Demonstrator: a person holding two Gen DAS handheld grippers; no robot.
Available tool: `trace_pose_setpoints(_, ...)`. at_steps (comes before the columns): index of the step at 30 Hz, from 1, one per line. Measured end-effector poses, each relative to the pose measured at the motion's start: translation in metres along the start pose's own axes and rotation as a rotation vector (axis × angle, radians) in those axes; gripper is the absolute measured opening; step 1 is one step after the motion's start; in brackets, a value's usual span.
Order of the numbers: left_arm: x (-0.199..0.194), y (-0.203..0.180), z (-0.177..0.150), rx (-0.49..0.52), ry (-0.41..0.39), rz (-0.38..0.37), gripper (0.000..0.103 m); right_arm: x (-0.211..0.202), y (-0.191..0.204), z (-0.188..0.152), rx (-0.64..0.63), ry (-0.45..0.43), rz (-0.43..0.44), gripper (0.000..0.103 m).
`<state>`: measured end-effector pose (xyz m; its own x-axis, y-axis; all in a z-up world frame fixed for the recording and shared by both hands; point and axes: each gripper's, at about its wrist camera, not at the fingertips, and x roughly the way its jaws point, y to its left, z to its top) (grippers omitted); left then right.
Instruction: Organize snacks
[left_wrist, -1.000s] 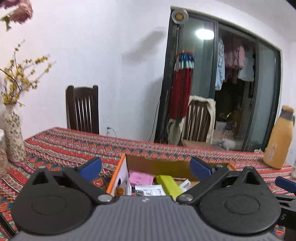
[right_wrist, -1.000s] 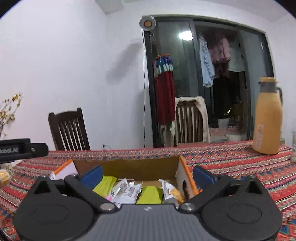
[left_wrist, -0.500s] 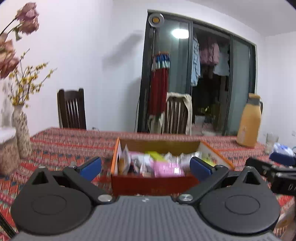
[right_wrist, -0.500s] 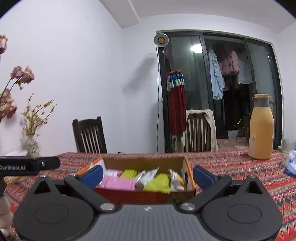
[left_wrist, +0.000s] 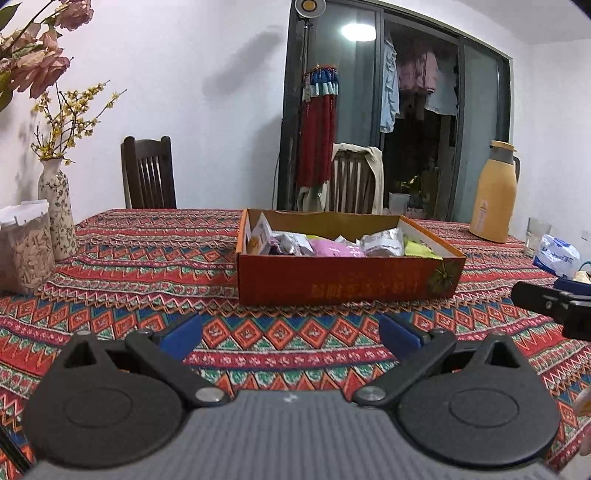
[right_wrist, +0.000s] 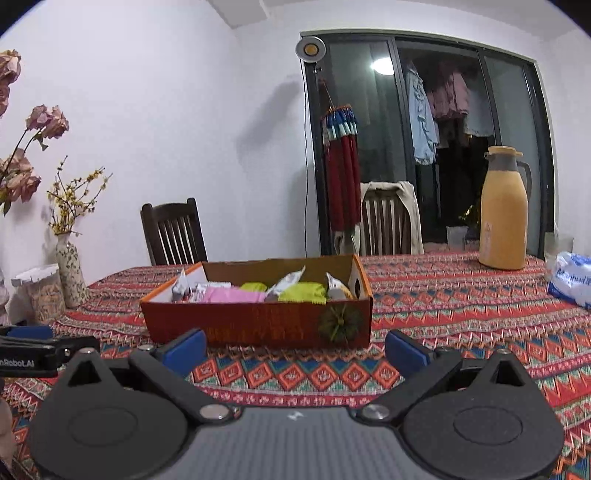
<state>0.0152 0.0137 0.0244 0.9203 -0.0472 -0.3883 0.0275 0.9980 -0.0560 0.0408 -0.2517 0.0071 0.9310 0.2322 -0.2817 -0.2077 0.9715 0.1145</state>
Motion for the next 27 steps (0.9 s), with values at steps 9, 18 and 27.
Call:
trace_pose_setpoints(9, -0.005, -0.004, -0.008, 0.013, 0.016, -0.007, 0.103, -0.005, 0.003, -0.011, 0.005, 0.028, -0.007, 0.103)
trace_pose_setpoints(18, -0.004, -0.005, -0.01, 0.017, 0.021, -0.01, 0.103, -0.003, 0.004, -0.01, 0.007, 0.033, -0.004, 0.103)
trace_pose_setpoints(27, -0.003, -0.005, -0.01, 0.017, 0.024, -0.009, 0.103, 0.0, 0.004, -0.012, 0.011, 0.044, -0.001, 0.103)
